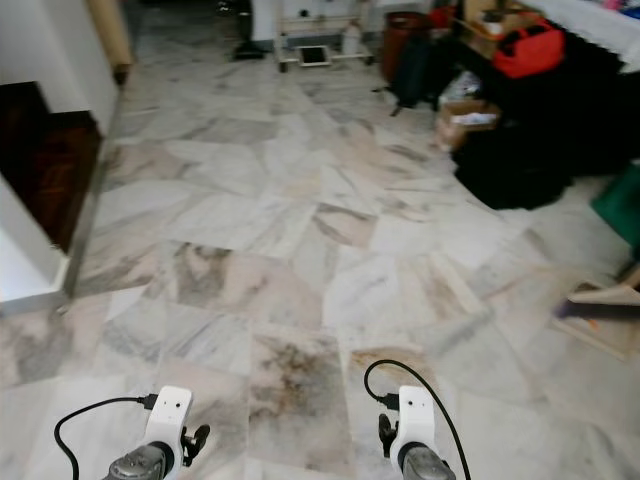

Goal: Setting the table

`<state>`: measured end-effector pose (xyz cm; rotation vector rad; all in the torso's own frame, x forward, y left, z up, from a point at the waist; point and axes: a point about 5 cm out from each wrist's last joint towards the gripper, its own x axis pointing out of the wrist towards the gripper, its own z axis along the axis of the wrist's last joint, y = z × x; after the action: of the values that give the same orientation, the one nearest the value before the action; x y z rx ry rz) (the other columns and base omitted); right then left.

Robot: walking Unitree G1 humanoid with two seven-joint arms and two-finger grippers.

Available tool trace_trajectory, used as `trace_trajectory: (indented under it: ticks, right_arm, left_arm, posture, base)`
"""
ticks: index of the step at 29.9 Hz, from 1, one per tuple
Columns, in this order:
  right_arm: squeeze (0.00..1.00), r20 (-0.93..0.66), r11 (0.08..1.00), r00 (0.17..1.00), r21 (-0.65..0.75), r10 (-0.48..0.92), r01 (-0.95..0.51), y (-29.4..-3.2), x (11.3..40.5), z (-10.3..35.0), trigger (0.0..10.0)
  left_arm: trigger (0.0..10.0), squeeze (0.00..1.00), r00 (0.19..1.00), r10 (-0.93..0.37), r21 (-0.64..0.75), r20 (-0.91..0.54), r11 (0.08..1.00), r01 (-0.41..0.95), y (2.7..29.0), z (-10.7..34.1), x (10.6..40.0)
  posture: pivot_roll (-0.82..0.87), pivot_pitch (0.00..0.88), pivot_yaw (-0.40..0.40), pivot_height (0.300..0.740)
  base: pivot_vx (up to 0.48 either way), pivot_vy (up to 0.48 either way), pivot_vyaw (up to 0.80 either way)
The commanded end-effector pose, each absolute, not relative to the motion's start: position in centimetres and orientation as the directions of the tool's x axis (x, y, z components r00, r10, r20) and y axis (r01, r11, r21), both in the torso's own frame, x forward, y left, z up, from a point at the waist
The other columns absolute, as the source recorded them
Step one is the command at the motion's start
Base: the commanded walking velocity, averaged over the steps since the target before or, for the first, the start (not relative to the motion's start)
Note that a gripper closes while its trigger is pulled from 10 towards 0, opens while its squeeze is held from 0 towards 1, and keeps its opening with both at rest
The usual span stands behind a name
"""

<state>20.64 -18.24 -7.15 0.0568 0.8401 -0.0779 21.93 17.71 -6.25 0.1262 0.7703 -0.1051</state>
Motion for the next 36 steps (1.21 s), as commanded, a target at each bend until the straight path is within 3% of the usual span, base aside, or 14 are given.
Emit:
trace_trajectory:
  ticks: [1, 25, 36]
  right_arm:
    - [0.00, -0.761, 0.994, 0.647, 0.021, -0.055, 0.108, -18.3, 20.2, -7.4, 10.0]
    - [0.00, -0.764, 0.994, 0.641, -0.004, -0.077, 0.113, -19.1, 20.1, -7.4, 10.0]
    - [0.00, -0.761, 0.992, 0.643, -0.006, -0.089, 0.130, -19.5, 20.3, -7.2, 10.0]
  left_arm:
    - [10.0, 0.00, 0.698, -0.043, 0.062, -0.715, 0.990, 0.124, 17.9, -6.6, 21.4]
    - [10.0, 0.00, 0.704, -0.029, 0.086, -0.710, 0.988, 0.128, 17.8, -6.4, 21.7]
    - [10.0, 0.00, 0.706, -0.036, 0.070, -0.707, 0.990, 0.121, 17.6, -6.4, 21.7]
  posture:
    - [0.06, 0.077, -0.009, 0.740]
    - [0.05, 0.018, -0.023, 0.740]
    - [0.05, 0.046, -0.029, 0.740]
  base:
    - [0.000, 0.000, -0.69]
    - [0.000, -0.096, -0.69]
    - [0.000, 0.000, -0.69]
